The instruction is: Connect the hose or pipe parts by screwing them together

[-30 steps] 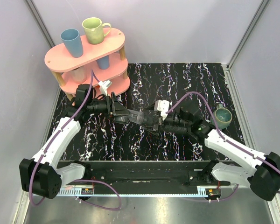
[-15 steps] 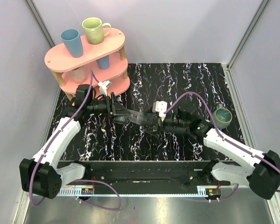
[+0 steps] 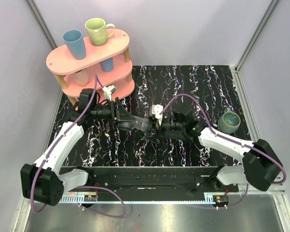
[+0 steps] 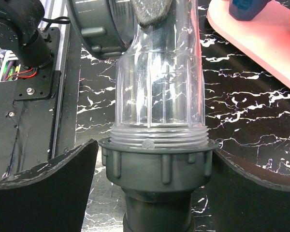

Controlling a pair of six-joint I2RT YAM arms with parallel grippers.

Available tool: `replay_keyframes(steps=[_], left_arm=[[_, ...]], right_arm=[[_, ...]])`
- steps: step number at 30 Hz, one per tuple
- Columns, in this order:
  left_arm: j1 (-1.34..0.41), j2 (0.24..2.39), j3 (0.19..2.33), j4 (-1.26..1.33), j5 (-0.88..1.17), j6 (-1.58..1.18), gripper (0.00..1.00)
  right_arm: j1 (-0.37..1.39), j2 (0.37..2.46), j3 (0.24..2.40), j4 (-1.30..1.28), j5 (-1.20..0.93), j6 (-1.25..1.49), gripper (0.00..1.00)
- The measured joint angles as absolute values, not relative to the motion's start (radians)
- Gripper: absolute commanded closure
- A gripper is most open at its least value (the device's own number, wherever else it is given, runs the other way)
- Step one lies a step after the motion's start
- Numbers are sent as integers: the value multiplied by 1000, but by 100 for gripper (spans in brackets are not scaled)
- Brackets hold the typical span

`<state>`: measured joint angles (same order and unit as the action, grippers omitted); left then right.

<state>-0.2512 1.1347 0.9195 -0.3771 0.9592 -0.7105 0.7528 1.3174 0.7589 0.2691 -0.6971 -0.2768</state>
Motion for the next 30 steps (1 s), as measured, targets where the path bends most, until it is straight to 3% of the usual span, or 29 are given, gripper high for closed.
replay_keyframes(steps=[9, 17, 30], left_arm=[[-250, 1135, 918, -380, 958, -707, 100], [-231, 1135, 918, -383, 955, -675, 100], [-223, 1135, 918, -375, 954, -686, 100]], right_arm=[[764, 1295, 760, 233, -637, -269, 4], [771, 1118, 862, -29, -534, -308, 2], [774, 1080, 881, -65, -603, -318, 3]])
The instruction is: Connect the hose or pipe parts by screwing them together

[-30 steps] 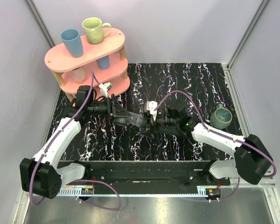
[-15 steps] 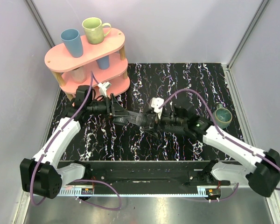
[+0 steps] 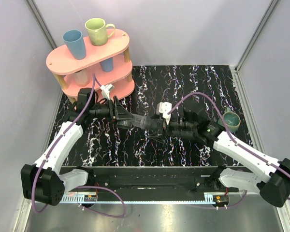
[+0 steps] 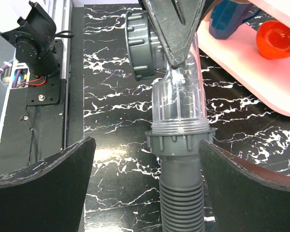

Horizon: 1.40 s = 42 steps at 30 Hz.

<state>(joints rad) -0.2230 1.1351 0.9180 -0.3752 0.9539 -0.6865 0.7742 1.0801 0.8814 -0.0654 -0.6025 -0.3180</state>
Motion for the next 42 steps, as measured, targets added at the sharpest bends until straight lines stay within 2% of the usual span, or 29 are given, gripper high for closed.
replay_keyframes(steps=[15, 25, 33, 42], left_arm=[[-205, 1135, 905, -397, 894, -686, 100], [-223, 1134, 905, -363, 976, -717, 100], [-223, 1134, 905, -355, 987, -719, 100], [-221, 1134, 905, -342, 965, -707, 100]], right_arm=[[768, 1261, 897, 54, -648, -335, 3], [767, 1359, 897, 72, -672, -335, 3], [767, 1366, 897, 67, -683, -328, 1], [776, 1271, 897, -68, -528, -368, 0]])
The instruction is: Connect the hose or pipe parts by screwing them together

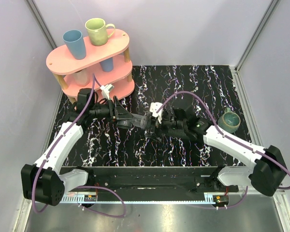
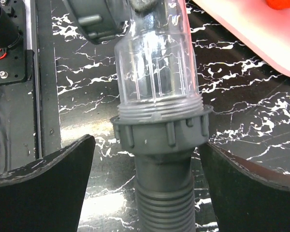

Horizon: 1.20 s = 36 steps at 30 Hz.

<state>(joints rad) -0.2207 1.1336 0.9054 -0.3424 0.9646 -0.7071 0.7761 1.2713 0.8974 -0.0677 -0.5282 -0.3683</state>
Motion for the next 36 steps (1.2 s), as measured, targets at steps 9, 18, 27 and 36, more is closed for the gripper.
replay_keyframes(steps=[9, 18, 27, 36], left_arm=[[-218, 1134, 905, -342, 957, -705, 100], [-216, 1134, 905, -339, 958, -712, 100], [-202, 1132, 889, -341, 946, -716, 100], [-197, 1132, 889, -369, 908, -712, 100]], right_arm=[[777, 1138, 911, -130, -528, -381, 2], [777, 1131, 911, -97, -604, -360, 3], [775, 1208, 910, 10, -649, -349, 4], [765, 1275, 893, 96, -648, -332, 4]])
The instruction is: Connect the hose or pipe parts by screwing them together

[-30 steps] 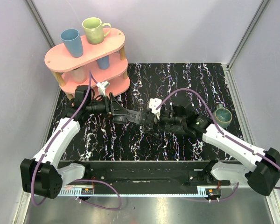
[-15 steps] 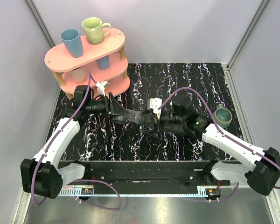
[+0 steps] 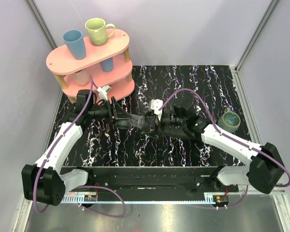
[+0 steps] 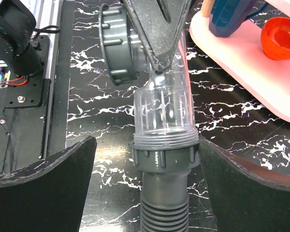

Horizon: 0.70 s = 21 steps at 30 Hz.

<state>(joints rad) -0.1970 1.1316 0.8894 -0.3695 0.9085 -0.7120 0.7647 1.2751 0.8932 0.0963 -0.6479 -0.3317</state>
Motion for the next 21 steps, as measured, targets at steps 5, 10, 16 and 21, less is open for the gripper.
replay_keyframes(steps=[5, 10, 16, 21], left_arm=[[-203, 1131, 889, -375, 936, -714, 100], [-216, 1116, 889, -342, 974, -729, 100], [-216, 1112, 878, -342, 976, -730, 100], [-216, 1112, 878, -342, 975, -723, 100]], right_arm=[[761, 1314, 892, 118, -646, -332, 4], [764, 1368, 891, 117, -691, -309, 5], [765, 1390, 888, 133, -714, -282, 3], [768, 1375, 887, 109, -688, -302, 1]])
